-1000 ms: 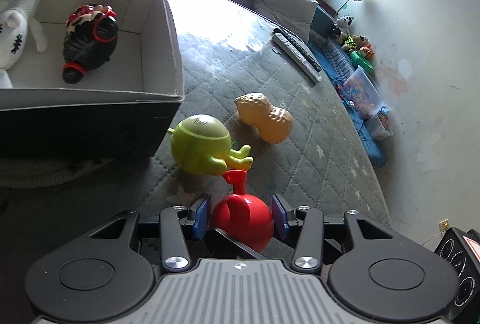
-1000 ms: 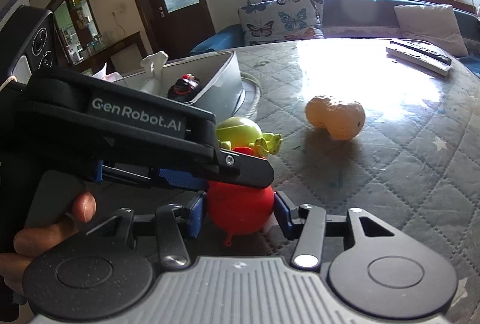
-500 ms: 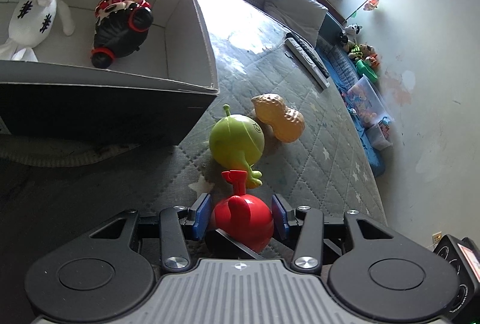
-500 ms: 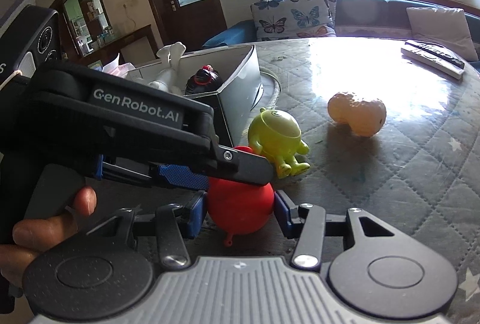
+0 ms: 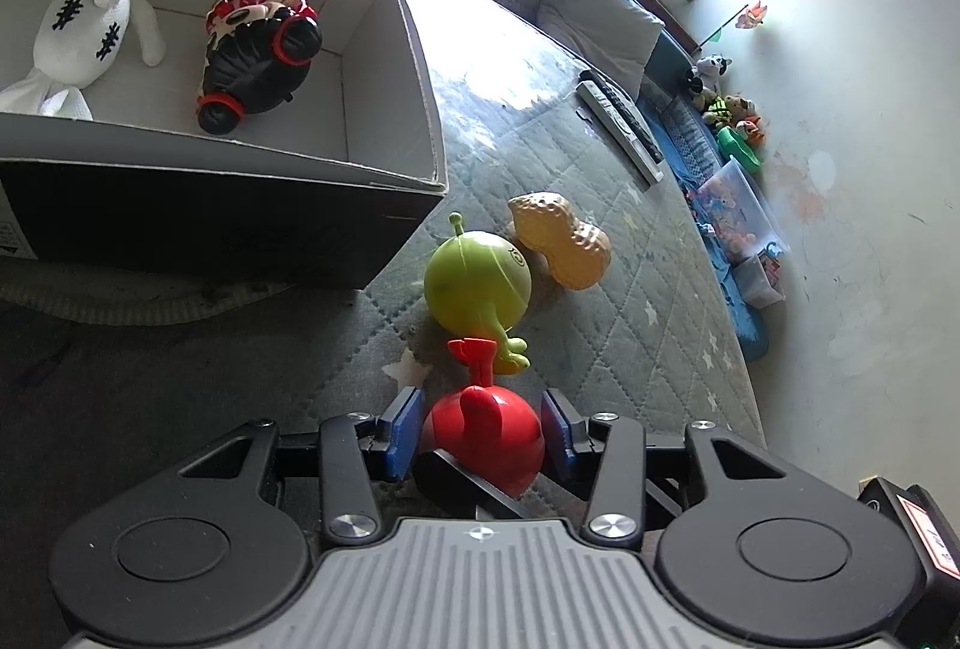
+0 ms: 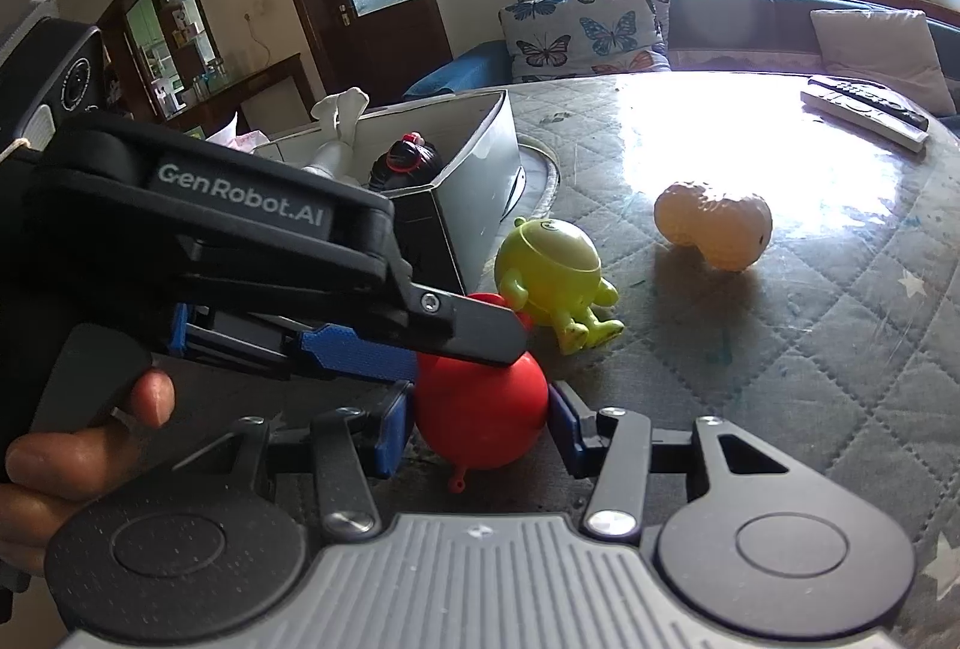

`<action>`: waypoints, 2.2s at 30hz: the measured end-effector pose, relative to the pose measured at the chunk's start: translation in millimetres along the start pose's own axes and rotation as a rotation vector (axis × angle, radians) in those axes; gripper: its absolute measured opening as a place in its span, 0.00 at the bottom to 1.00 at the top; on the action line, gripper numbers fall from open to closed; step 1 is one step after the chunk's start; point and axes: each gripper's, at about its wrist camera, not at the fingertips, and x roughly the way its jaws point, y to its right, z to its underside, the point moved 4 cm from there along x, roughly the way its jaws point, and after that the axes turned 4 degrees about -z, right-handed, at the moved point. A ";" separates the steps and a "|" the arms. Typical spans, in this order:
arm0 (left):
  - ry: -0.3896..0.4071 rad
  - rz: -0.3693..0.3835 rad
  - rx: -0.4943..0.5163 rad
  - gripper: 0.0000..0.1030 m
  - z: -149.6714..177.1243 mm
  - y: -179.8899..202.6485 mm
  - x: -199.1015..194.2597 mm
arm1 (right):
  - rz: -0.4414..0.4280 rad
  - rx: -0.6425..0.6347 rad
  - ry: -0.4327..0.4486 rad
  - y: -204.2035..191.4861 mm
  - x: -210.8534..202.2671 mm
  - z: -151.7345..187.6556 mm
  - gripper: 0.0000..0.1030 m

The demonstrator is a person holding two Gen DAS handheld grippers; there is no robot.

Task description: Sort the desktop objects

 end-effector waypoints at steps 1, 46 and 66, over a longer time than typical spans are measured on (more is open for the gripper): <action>0.002 -0.001 -0.004 0.45 -0.1 -0.2 -0.4 | 0.000 -0.001 0.000 0.2 0.1 -0.1 0.47; 0.120 0.046 0.003 0.42 -27.4 1.0 -56.2 | -0.020 -0.144 0.056 -36.4 -15.9 -40.7 0.47; 0.183 -0.047 -0.205 0.42 -114.0 -96.9 -74.6 | -0.169 -0.250 -0.099 -90.0 92.5 -128.1 0.47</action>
